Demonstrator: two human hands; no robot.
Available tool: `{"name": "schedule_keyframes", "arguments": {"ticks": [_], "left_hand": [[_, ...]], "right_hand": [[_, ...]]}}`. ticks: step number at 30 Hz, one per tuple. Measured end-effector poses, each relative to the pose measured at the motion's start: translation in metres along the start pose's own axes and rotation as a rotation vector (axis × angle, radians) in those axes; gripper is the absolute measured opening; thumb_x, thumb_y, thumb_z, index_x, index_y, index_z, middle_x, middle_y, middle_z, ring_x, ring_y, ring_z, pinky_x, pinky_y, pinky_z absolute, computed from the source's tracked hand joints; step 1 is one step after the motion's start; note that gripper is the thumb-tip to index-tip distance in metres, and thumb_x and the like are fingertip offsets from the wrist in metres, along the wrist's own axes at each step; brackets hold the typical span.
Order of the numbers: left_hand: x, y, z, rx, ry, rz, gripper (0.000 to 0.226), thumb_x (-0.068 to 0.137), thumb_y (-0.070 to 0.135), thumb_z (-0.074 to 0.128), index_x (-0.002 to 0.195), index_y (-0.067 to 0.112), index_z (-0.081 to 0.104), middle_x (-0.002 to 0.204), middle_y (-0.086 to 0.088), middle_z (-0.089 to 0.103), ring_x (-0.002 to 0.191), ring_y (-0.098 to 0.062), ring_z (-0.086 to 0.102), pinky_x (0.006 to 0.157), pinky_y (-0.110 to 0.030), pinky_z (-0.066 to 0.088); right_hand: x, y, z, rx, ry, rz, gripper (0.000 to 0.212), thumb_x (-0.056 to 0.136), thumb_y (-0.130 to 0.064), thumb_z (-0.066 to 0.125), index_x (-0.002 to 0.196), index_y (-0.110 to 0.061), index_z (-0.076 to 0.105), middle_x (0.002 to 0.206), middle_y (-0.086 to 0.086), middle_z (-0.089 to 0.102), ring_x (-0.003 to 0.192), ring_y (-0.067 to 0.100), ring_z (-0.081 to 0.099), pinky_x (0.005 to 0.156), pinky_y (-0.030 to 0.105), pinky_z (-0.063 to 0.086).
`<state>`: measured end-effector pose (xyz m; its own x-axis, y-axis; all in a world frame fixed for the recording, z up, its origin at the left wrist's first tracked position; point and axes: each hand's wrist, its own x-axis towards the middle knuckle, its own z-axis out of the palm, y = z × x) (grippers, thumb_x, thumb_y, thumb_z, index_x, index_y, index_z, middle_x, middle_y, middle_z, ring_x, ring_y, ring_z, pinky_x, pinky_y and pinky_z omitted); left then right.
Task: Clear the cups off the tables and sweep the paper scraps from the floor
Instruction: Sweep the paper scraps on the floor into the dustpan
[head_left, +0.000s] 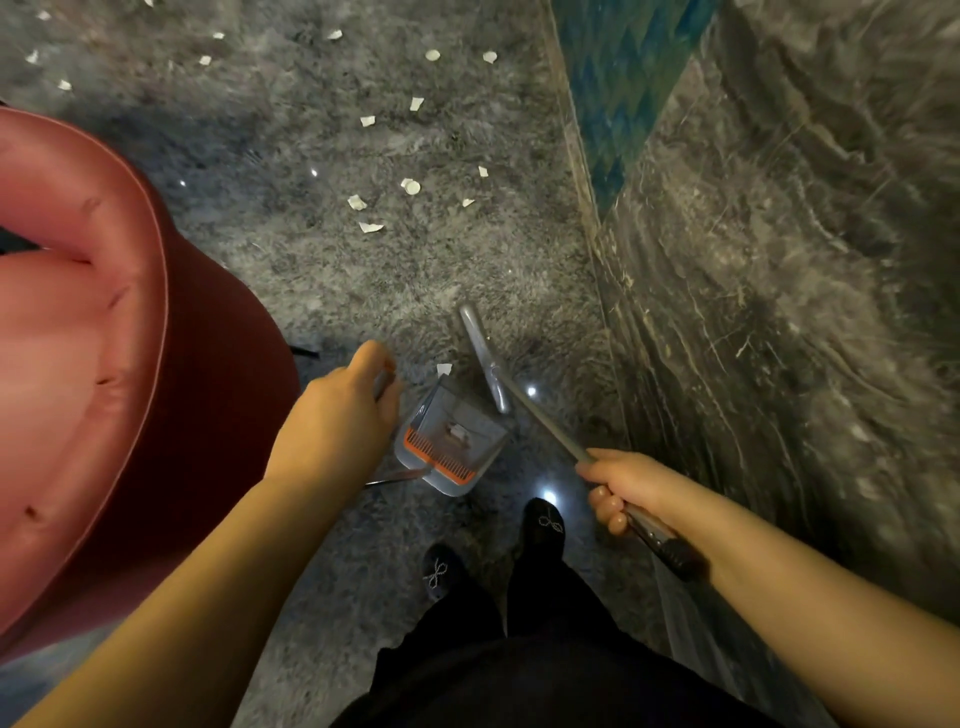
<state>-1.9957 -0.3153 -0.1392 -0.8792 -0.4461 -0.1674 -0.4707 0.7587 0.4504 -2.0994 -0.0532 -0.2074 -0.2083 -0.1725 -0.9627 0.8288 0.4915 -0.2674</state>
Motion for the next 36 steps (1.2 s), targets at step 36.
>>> {"name": "schedule_keyframes", "arguments": {"ticks": [36], "left_hand": [[0.113, -0.019, -0.024, 0.040, 0.200, -0.382, 0.016, 0.088, 0.032, 0.066, 0.095, 0.028, 0.052, 0.066, -0.010, 0.062, 0.060, -0.036, 0.060, 0.054, -0.040, 0.051]], "right_hand": [[0.150, -0.218, -0.053, -0.532, 0.063, -0.040, 0.030, 0.103, -0.019, 0.037, 0.132, -0.026, 0.037, 0.052, 0.006, 0.036, 0.031, 0.010, 0.031, 0.035, 0.016, 0.031]]}}
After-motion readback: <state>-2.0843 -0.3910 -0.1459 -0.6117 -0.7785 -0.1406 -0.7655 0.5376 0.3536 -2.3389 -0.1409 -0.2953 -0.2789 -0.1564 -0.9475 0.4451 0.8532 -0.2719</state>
